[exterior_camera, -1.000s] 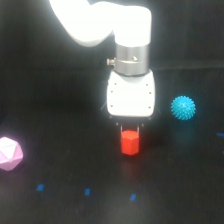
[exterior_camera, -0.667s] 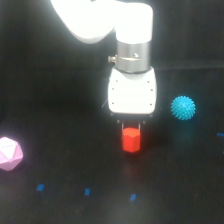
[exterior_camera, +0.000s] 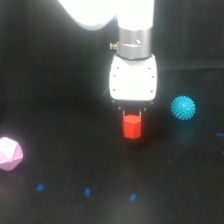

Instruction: Pick up the red object from the table

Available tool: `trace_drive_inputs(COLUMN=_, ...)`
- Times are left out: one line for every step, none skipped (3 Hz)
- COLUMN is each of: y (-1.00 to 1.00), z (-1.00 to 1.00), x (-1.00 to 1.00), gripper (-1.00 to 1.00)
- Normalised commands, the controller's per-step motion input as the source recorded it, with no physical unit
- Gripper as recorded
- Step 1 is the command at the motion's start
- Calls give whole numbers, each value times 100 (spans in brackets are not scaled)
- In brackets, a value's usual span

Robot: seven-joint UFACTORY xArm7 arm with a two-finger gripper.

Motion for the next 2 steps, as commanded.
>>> trace_drive_inputs(y=97, z=91, x=46, gripper=-100)
trace_drive_inputs(y=83, z=100, x=52, gripper=-100)
